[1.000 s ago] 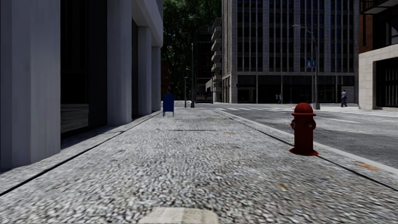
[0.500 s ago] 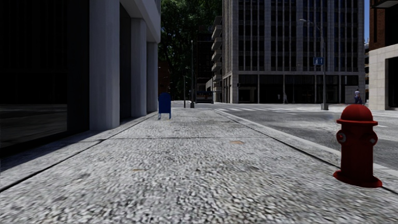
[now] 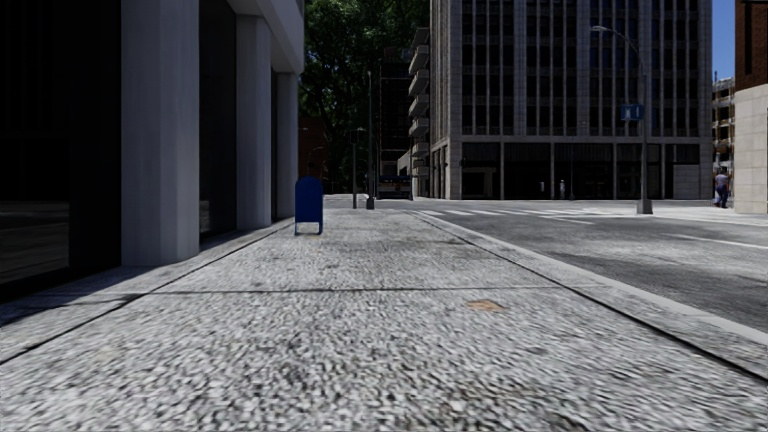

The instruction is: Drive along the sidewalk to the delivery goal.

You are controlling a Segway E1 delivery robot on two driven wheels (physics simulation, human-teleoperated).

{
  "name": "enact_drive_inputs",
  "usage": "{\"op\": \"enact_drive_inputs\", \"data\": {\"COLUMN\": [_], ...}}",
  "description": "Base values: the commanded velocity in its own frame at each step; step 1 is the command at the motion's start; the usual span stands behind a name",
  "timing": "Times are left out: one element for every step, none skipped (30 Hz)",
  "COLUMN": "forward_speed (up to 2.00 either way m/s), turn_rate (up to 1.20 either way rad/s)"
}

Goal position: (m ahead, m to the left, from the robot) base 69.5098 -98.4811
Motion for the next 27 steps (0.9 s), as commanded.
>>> {"op": "enact_drive_inputs", "data": {"forward_speed": [2.00, 2.00, 2.00, 2.00, 2.00, 2.00, 2.00, 2.00, 2.00, 2.00, 2.00, 2.00, 2.00, 2.00, 2.00, 2.00, 2.00, 2.00, 2.00, 2.00, 2.00, 2.00, 2.00, 2.00, 2.00, 2.00, 2.00], "turn_rate": [0.00, 0.00, 0.00, 0.00, 0.00, 0.00, 0.00, 0.00, 0.00, 0.00, 0.00, 0.00, 0.00, 0.00, 0.00, 0.00, 0.00, 0.00, 0.00, 0.00, 0.00, 0.00, 0.00, 0.00, 0.00, 0.00, 0.00]}}
